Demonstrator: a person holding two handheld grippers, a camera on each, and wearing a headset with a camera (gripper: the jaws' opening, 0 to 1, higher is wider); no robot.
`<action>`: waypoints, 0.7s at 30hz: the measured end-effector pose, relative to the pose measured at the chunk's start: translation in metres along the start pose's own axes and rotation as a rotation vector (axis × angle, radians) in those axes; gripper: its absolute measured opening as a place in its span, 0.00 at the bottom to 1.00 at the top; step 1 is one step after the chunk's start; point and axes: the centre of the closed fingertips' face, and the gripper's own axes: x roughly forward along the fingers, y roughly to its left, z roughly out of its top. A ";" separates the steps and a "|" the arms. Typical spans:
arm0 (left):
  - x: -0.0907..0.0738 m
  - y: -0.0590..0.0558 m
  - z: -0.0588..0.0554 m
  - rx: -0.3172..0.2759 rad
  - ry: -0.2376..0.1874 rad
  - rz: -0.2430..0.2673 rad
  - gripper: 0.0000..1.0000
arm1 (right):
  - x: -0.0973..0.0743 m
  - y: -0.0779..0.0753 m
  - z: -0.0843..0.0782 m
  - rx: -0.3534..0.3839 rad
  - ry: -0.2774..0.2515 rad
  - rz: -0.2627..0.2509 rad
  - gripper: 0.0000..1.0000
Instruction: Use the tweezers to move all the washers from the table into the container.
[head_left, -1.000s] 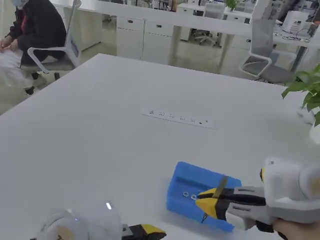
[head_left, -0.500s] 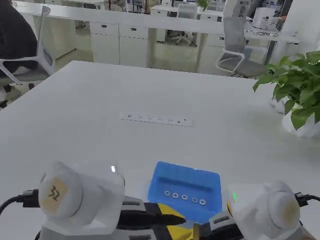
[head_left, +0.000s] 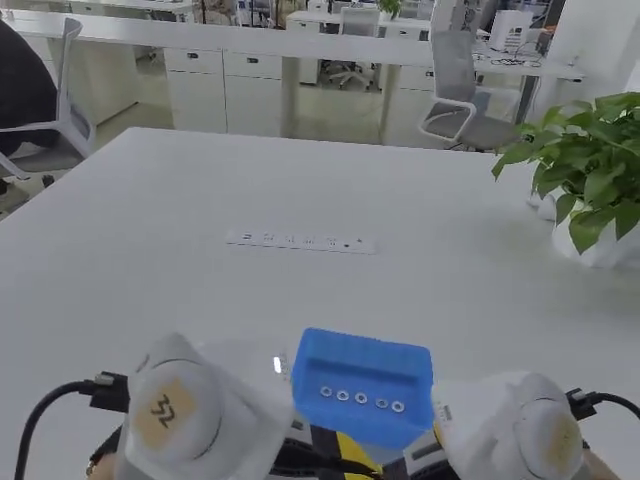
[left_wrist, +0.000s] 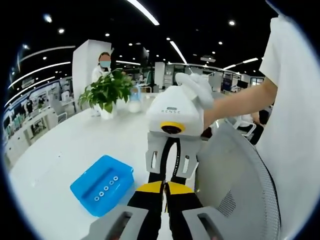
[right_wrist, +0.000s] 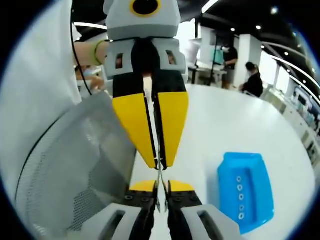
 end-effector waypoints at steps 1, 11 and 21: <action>0.000 0.002 -0.001 0.014 0.008 0.004 0.00 | 0.000 -0.001 0.000 0.006 -0.007 -0.006 0.06; 0.007 0.004 -0.023 0.125 0.137 -0.046 0.00 | -0.006 -0.007 -0.023 0.118 -0.040 -0.060 0.08; 0.023 0.005 -0.051 0.192 0.257 -0.083 0.00 | 0.001 -0.002 -0.066 0.104 0.090 -0.084 0.06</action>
